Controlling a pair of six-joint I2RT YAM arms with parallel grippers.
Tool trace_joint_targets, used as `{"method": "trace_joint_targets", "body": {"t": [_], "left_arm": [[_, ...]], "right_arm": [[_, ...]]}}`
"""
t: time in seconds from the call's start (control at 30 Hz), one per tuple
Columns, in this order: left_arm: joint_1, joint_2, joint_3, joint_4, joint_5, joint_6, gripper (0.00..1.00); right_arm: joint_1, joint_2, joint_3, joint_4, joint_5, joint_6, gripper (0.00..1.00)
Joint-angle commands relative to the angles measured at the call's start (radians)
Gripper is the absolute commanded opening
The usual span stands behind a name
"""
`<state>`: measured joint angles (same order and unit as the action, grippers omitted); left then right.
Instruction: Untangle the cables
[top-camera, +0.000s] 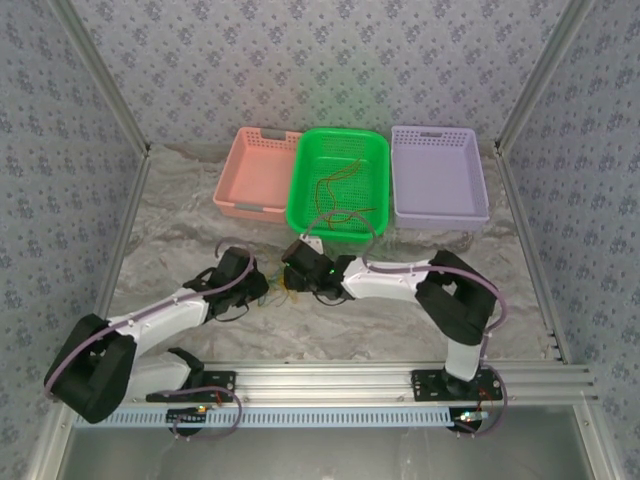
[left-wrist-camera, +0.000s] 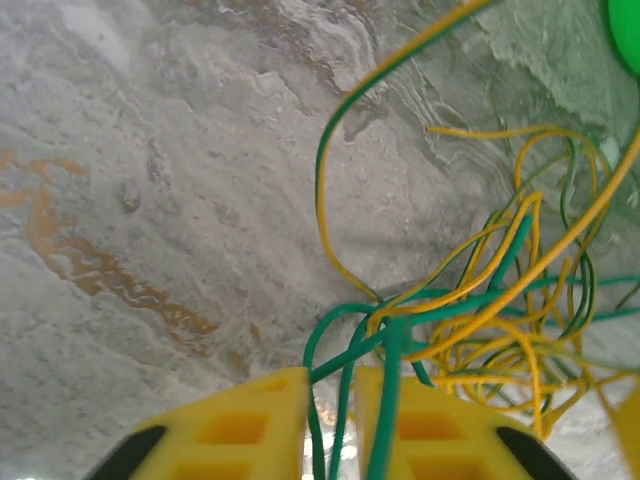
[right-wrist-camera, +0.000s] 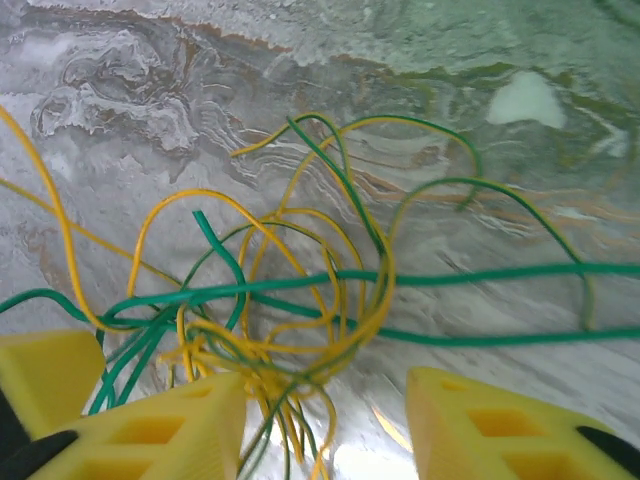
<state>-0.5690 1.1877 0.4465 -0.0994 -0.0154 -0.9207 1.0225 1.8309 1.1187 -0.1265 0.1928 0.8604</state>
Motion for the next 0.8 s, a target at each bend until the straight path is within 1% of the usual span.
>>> {"method": "trace_joint_targets", "body": {"t": [0.0,0.03,0.07,0.17,0.23,0.33,0.43,0.47,0.57,0.6,0.67,0.77], "left_arm": [[0.004,-0.006,-0.02,0.042,-0.013,-0.003,0.02],[0.004,-0.016,-0.023,0.038,-0.017,-0.004,0.0],[0.004,-0.033,-0.025,0.027,-0.024,-0.003,0.0],[0.005,-0.1,-0.016,-0.035,-0.054,0.008,0.0],[0.009,-0.155,-0.006,-0.085,-0.073,0.019,0.0],[0.024,-0.225,0.01,-0.144,-0.071,0.032,0.0],[0.037,-0.262,0.019,-0.163,-0.044,0.042,0.0],[0.037,-0.265,0.024,-0.162,-0.033,0.046,0.0],[0.037,-0.259,0.031,-0.154,0.001,0.052,0.0],[0.037,-0.259,0.032,-0.145,0.014,0.055,0.0],[0.038,-0.259,0.038,-0.14,0.032,0.053,0.0],[0.037,-0.263,0.053,-0.143,0.061,0.051,0.0]], "right_arm": [[-0.007,0.045,0.052,0.045,-0.023,0.048,0.39],[-0.009,0.053,0.057,0.047,-0.024,0.051,0.36],[-0.011,0.056,0.058,0.046,-0.022,0.056,0.29],[-0.009,0.004,0.013,0.05,0.023,0.07,0.0],[-0.009,-0.072,-0.046,0.06,0.069,0.068,0.0],[-0.012,-0.187,-0.115,0.038,0.116,0.055,0.0],[-0.015,-0.235,-0.128,0.014,0.099,0.036,0.0],[-0.014,-0.232,-0.123,0.017,0.068,0.032,0.01],[0.018,-0.199,-0.097,0.066,0.012,0.041,0.36],[0.034,-0.178,-0.08,0.084,0.001,0.037,0.45],[0.052,-0.124,-0.039,0.09,-0.01,0.043,0.53],[0.043,-0.043,-0.012,0.152,-0.07,0.063,0.57]]}}
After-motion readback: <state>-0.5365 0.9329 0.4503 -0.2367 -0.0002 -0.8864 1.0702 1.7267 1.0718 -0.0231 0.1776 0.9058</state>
